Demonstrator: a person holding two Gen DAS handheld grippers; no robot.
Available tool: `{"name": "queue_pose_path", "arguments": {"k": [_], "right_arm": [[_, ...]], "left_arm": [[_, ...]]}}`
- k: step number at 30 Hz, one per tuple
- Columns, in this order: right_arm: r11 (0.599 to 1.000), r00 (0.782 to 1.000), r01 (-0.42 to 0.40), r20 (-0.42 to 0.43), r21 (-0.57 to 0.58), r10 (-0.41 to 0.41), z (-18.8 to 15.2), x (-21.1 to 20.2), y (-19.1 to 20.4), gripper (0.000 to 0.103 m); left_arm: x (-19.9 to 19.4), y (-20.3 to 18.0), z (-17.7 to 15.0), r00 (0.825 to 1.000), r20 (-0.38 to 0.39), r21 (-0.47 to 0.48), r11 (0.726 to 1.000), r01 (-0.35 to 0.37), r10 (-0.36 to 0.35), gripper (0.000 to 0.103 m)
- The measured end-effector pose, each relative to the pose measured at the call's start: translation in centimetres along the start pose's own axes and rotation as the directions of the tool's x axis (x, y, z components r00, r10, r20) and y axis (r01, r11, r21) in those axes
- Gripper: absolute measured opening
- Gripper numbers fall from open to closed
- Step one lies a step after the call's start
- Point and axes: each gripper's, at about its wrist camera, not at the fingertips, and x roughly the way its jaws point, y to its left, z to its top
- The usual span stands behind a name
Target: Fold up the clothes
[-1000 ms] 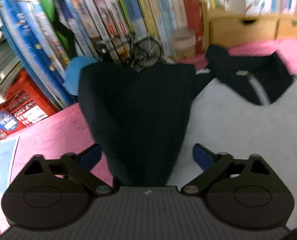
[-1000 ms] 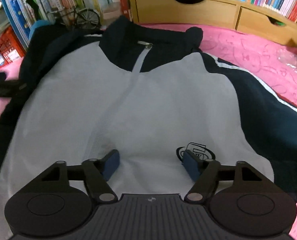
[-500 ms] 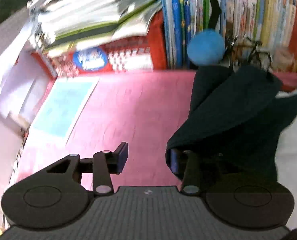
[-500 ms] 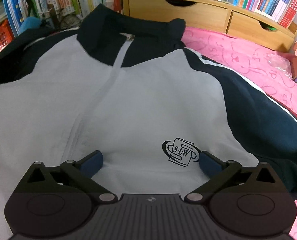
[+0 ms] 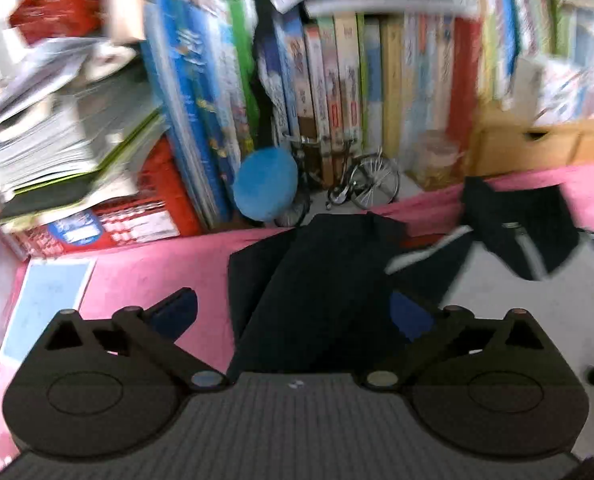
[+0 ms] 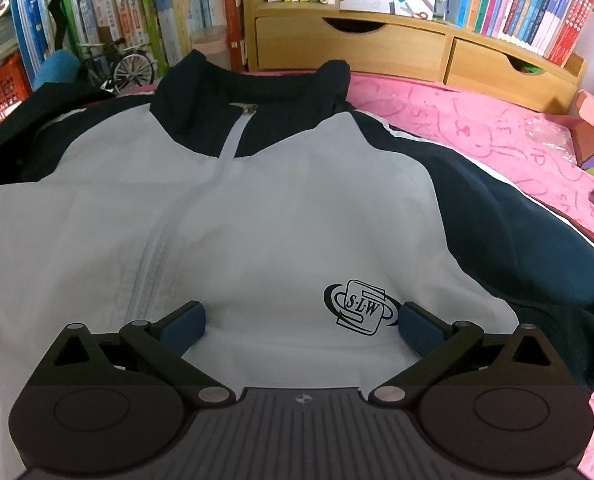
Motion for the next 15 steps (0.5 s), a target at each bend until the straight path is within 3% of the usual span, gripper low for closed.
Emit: {"name": "queue_pose_path", "arguments": {"k": [2,4,7,10,15], "right_arm": [[1.0,1.0,0.001,0.003,0.0,-0.001,0.0,0.0,0.1,0.103],[1.0,1.0,0.001,0.004,-0.002,-0.001,0.0,0.0,0.1,0.103],[1.0,1.0,0.0,0.004,-0.005,0.0,0.0,0.0,0.0,0.103],[1.0,1.0,-0.005,0.008,-0.012,0.005,-0.1,-0.1,0.0,0.103],[1.0,1.0,-0.012,0.026,-0.023,0.012,-0.4,-0.2,0.0,0.103]], "left_arm": [[3.7,-1.2,0.8,0.998,-0.067,0.009,1.0,0.004,-0.003,0.086],[6.2,-1.7,1.0,0.991,-0.126,0.001,0.999,0.04,-0.04,0.037],[6.8,-1.6,1.5,0.988,-0.141,-0.046,0.997,0.056,-0.062,0.012],[3.9,0.8,2.9,0.998,-0.045,-0.139,0.99,0.036,-0.042,0.005],[-2.9,8.2,3.7,0.989,0.092,-0.235,0.968,-0.09,0.114,0.005]]}}
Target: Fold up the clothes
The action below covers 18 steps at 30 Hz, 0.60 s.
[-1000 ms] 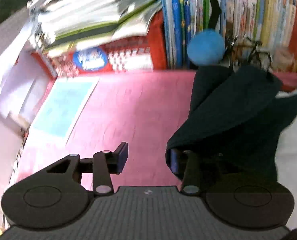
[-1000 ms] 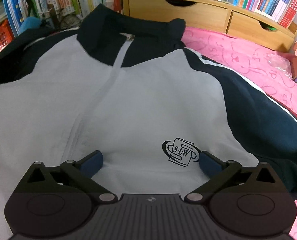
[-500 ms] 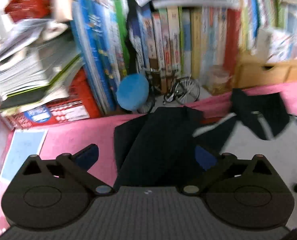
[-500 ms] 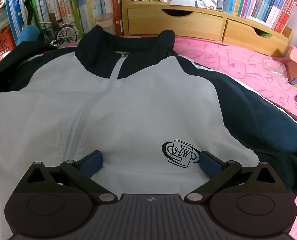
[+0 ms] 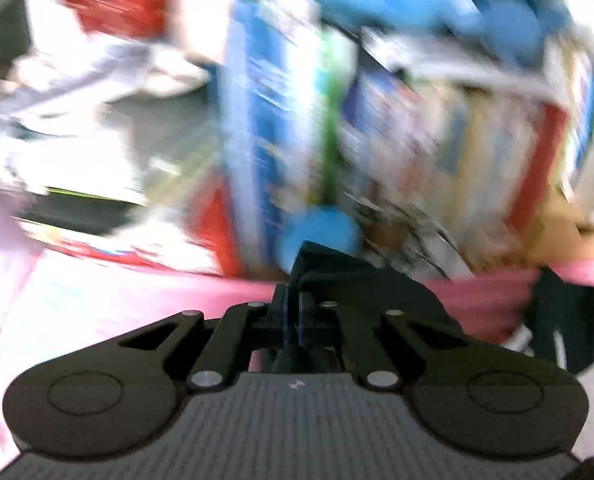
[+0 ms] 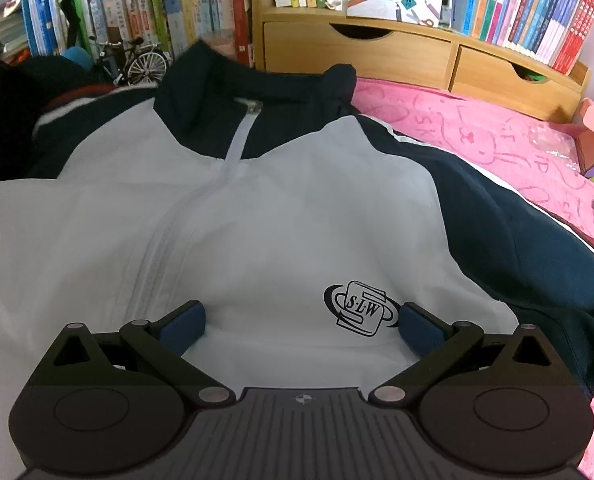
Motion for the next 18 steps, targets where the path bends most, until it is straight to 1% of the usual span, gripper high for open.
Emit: {"name": "queue_pose_path", "arguments": {"k": [2,4,5,7,10,12,14,15,16,17,18], "right_arm": [[1.0,1.0,0.0,0.013,0.001,0.0,-0.2,0.0,0.0,0.103],[1.0,1.0,0.0,0.025,0.001,0.0,-0.4,-0.1,0.0,0.103],[1.0,1.0,0.0,0.031,0.002,0.0,-0.5,-0.1,0.0,0.103],[1.0,0.999,-0.001,0.042,0.001,0.001,-0.6,-0.2,0.0,0.103],[1.0,0.999,-0.001,0.051,0.001,0.001,-0.7,-0.2,0.0,0.103],[1.0,0.998,0.0,0.055,0.001,0.0,-0.8,-0.2,0.0,0.103],[1.0,0.999,0.0,0.055,0.001,0.0,-0.8,-0.2,0.0,0.103],[1.0,0.998,0.001,0.055,0.001,-0.001,-0.8,-0.2,0.1,0.103],[1.0,0.998,0.001,0.055,0.001,-0.001,-0.8,-0.2,0.1,0.103],[1.0,0.998,0.001,0.056,0.002,-0.001,-0.8,-0.2,0.1,0.103],[1.0,0.998,0.002,0.057,0.002,-0.002,-0.8,-0.2,0.1,0.103]], "left_arm": [[-1.7,3.1,-0.1,0.997,0.021,-0.008,0.997,-0.079,0.079,0.005],[-2.7,6.4,-0.3,0.988,0.009,-0.026,0.988,-0.154,0.154,0.005],[-2.8,8.1,-0.7,0.982,-0.018,-0.042,0.981,-0.19,0.189,0.005],[-2.8,11.1,-2.1,0.964,-0.089,-0.078,0.963,-0.259,0.252,0.005],[-2.0,14.8,-4.7,0.932,-0.238,-0.139,0.941,-0.31,0.272,0.006],[-1.8,16.0,-6.3,0.919,-0.311,-0.179,0.935,-0.308,0.243,0.006],[-2.3,15.8,-7.8,0.927,-0.329,-0.205,0.945,-0.256,0.18,0.013],[-2.3,15.0,-8.3,0.934,-0.323,-0.197,0.955,-0.222,0.151,0.022],[-2.3,13.7,-8.6,0.942,-0.311,-0.176,0.967,-0.186,0.124,0.033],[-2.2,12.4,-8.9,0.949,-0.3,-0.154,0.977,-0.149,0.097,0.038],[-1.9,10.8,-9.0,0.956,-0.283,-0.113,0.987,-0.117,0.081,0.055]]}}
